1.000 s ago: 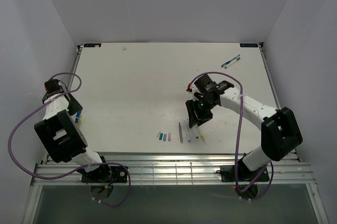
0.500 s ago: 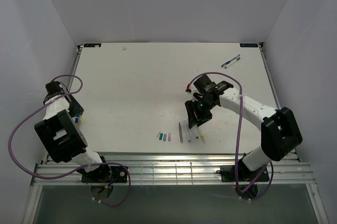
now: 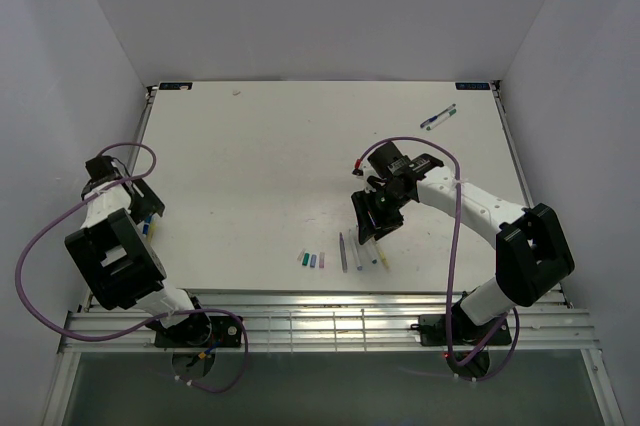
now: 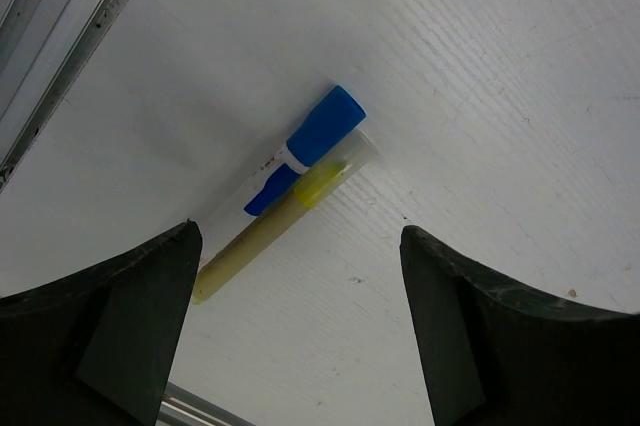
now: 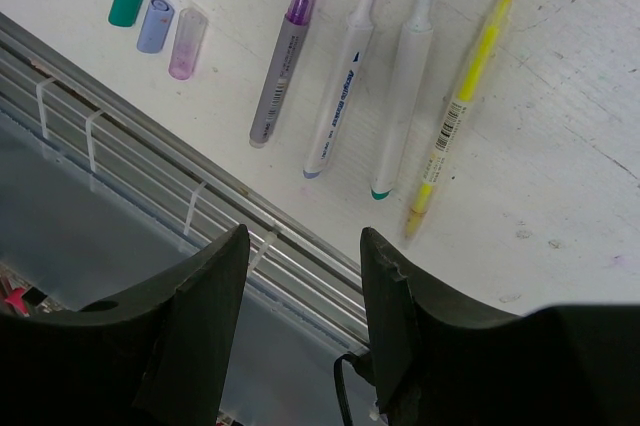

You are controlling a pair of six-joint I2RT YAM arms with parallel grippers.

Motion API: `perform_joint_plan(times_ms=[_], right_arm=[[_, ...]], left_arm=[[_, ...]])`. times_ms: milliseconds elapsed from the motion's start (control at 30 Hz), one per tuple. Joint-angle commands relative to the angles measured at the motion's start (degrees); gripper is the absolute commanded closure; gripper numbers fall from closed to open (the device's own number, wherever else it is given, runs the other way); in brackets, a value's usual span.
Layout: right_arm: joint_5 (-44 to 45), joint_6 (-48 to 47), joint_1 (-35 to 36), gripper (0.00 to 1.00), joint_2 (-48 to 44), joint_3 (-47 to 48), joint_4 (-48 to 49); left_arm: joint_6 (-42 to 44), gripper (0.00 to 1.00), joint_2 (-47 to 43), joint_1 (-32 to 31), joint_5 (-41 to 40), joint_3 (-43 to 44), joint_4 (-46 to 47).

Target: Open the pen caps

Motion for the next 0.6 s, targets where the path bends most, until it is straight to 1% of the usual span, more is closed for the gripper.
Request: perform_joint_plan(times_ms=[0, 167, 400, 567], right_arm=[[0.2, -0.7, 0.4, 0.45, -1.0, 0.6, 0.3], [0.2, -0.7, 0.5, 0.45, -1.3, 0.3, 0.4], [0.3, -0.8, 0.5, 0.45, -1.4, 0.3, 0.1], [0.4, -1.0, 0.5, 0.45, -1.4, 0.7, 0.0]], left_arm=[[-0.1, 0.09, -1.7, 0.5, -1.0, 0.5, 0.2], [0.2, 0.09, -1.2, 0.5, -3.5, -0.2, 0.5], [1.4, 0.1, 0.4, 0.5, -2.3, 1.0, 1.5], [1.8, 0.11, 1.9, 0.5, -0.3, 0.0, 2.8]])
